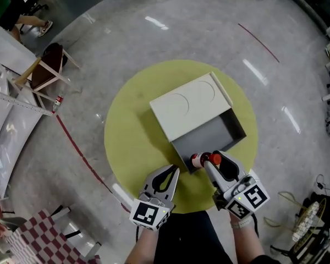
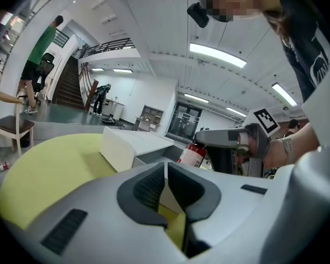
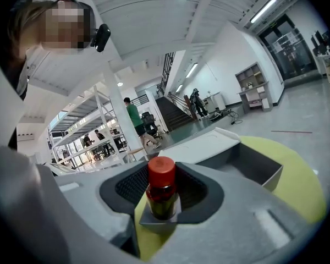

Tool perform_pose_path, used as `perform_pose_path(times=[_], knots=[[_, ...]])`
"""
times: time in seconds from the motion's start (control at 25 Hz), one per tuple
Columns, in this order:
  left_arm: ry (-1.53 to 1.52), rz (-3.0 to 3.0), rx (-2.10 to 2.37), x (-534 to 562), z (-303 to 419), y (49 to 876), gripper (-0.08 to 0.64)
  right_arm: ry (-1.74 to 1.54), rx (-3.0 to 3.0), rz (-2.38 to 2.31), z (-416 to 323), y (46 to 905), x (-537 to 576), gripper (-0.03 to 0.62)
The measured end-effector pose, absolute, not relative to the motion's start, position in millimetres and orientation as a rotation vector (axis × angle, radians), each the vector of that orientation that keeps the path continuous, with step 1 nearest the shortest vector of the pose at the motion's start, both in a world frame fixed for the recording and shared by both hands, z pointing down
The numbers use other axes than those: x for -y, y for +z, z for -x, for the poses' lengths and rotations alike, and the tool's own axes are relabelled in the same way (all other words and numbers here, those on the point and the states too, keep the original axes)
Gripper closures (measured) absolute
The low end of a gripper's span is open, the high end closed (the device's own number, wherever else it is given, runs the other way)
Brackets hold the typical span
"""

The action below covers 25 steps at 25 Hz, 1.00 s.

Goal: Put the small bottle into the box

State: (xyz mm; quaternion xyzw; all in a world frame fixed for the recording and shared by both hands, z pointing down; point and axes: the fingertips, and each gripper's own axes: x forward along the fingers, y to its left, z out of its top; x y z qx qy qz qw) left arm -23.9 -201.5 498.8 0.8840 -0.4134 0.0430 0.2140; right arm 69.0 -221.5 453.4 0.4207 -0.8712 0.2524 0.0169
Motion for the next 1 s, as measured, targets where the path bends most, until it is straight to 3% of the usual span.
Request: perform_pose_path(times=[1.0], knots=[[0.108, -2.43, 1.182, 198, 30, 516, 0.535, 0.366, 2.547, -1.103, -31, 490, 222, 0.443]])
